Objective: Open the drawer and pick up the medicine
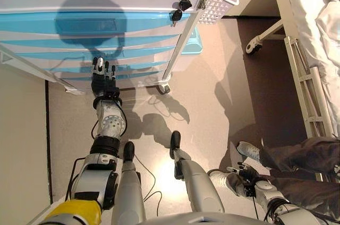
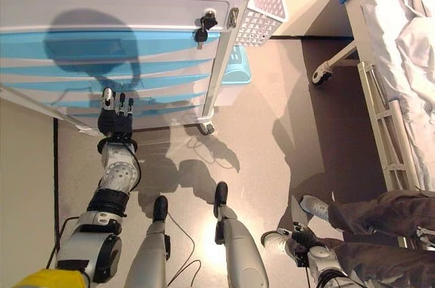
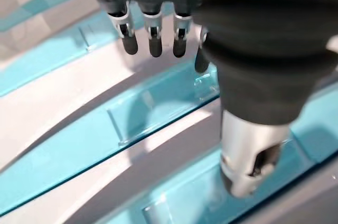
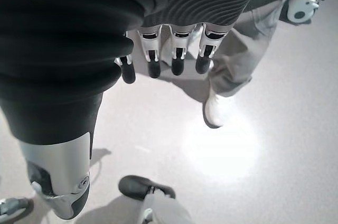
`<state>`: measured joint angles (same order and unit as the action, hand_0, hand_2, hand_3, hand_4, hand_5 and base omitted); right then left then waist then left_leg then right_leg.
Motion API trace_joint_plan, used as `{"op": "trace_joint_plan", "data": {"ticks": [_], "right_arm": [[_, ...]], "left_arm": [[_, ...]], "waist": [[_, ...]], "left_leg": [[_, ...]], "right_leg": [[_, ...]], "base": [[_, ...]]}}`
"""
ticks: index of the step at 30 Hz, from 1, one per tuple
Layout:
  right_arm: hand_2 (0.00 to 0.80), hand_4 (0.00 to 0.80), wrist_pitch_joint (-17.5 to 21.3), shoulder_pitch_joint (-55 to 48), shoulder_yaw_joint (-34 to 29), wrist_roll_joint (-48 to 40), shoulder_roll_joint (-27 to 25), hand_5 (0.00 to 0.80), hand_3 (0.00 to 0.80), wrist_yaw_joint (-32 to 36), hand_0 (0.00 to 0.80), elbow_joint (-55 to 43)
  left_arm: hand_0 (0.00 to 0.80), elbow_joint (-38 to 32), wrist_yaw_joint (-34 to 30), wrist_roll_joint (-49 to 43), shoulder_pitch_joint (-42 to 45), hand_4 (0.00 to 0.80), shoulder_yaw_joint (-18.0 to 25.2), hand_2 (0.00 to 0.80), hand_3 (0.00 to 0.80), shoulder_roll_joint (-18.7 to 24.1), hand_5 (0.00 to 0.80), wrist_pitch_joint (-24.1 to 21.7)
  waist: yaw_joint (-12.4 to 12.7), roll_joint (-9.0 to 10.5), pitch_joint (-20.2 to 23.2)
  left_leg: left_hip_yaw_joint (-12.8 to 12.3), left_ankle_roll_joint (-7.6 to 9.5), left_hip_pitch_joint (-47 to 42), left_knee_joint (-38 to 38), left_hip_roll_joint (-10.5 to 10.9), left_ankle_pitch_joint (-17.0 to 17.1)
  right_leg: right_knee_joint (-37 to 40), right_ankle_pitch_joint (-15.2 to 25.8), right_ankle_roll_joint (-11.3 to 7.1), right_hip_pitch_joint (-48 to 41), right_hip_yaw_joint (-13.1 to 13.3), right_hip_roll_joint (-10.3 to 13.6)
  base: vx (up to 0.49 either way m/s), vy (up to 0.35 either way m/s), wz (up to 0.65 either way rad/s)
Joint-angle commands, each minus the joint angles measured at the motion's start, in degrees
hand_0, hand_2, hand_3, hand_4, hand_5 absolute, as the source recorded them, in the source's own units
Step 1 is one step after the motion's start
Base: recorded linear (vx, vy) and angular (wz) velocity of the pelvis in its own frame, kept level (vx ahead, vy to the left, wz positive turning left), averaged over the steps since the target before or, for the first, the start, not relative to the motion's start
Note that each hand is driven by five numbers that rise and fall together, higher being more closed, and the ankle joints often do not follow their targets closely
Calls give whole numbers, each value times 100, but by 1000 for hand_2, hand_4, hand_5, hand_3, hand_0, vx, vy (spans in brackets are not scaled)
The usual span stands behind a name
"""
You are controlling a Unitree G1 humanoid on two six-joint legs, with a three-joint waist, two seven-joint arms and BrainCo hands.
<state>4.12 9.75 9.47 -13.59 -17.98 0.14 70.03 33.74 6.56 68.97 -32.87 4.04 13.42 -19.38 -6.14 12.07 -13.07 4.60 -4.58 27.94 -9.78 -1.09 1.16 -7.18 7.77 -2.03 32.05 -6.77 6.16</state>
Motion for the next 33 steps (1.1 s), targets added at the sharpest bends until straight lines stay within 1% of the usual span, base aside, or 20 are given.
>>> {"op": "trace_joint_plan", "data": {"ticks": [1, 13, 19, 27, 33], "right_arm": [[0, 0, -67, -192, 180, -18, -147, 0, 0, -130, 0, 47], [0, 0, -54, -177, 153, -41, -120, 0, 0, -156, 0, 54], [0, 0, -43, -202, 168, -31, -122, 0, 0, -170, 0, 55], [0, 0, -45, -212, 198, -33, -144, 0, 0, -152, 0, 60], [0, 0, -56, -202, 216, -16, -183, 0, 0, -120, 0, 47]], "left_arm": [[0, 121, -170, 24, -203, 0, 206, 0, 0, 140, 0, -143], [0, 403, -232, 108, 3, 0, 275, 0, 0, 28, 0, -69], [0, 418, -244, 99, 11, 0, 256, 0, 0, 24, 0, -73], [0, 264, -215, -32, -138, 0, 174, 0, 0, 154, 0, -97], [0, 57, -202, -163, -299, 0, 130, 0, 0, 341, 0, -130]], "waist": [[-60, -6, 88], [-22, 59, 53], [-24, 110, 56], [-33, 152, 97], [-51, 131, 139]], "left_leg": [[68, 386, 439, -242, 217, -156], [102, 370, 450, -234, 213, -128], [134, 361, 449, -229, 193, -115], [142, 345, 421, -195, 173, -102], [129, 345, 428, -196, 173, -102]], "right_leg": [[-492, -360, -312, -62, -20, -159], [-526, -369, -298, -40, -52, -169], [-517, -374, -285, -48, -84, -189], [-505, -366, -295, -55, -99, -196], [-507, -356, -305, -50, -86, -192]], "base": [[0, 0, 0], [0, 0, 0], [0, 0, 0], [0, 0, 0], [0, 0, 0]]}}
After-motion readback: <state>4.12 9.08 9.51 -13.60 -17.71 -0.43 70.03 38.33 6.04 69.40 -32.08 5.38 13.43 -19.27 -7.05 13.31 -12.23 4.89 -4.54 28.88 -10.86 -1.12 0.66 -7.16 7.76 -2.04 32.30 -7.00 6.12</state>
